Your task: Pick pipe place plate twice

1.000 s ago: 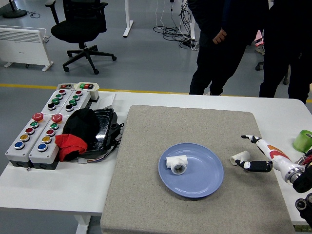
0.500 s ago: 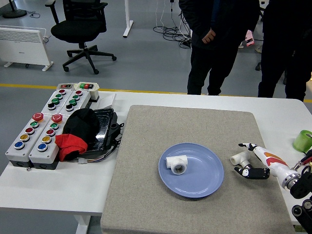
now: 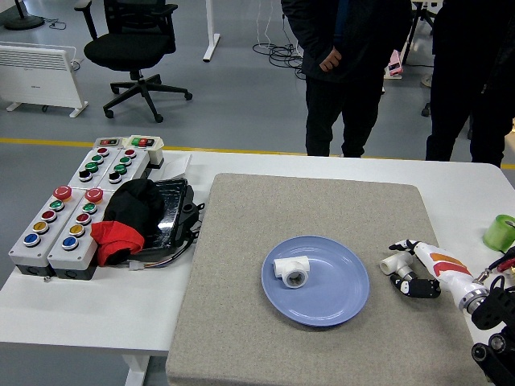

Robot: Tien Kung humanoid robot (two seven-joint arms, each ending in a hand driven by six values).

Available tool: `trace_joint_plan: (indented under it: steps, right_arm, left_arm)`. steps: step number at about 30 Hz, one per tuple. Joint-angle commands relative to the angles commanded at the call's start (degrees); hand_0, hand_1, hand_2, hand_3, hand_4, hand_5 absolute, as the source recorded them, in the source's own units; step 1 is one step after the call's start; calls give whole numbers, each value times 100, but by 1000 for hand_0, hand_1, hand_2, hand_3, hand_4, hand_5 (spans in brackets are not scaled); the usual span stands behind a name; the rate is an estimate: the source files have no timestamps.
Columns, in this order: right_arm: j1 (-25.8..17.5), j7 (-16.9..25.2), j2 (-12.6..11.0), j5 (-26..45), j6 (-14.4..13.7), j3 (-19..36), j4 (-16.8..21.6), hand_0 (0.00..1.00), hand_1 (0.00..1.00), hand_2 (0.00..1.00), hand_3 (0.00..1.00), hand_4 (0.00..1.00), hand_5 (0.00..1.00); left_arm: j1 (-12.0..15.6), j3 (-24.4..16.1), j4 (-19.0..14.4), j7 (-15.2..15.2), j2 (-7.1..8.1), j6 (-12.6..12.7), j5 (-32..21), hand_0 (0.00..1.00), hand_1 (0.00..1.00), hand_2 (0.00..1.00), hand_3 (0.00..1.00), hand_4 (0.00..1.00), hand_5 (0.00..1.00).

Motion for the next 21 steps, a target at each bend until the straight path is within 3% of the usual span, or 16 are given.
trace_joint_plan:
  steps: [2, 3, 14, 21]
  right_arm:
    - [1, 13, 2, -42, -74, 0, -35, 611, 680, 667, 729, 610, 273]
    - [2, 15, 1, -71, -101, 1, -55, 461, 574, 583, 683, 562, 225]
    - [-33, 28, -18, -42, -181, 36, -23, 406, 534, 563, 662, 533, 195]
    - [-81, -3, -62, -93, -163, 35, 233, 377, 510, 550, 643, 511, 182]
  left_arm:
    - [-3, 12, 2, 0, 3, 8, -22, 739, 746, 703, 652, 410, 998]
    - [-5, 7, 2, 2, 3, 10, -23, 739, 746, 703, 652, 410, 998]
    - [-7, -7, 1, -1, 2, 18, 4, 739, 746, 703, 652, 410, 998]
    - [2, -29, -2, 0, -2, 25, 34, 739, 746, 703, 651, 409, 998]
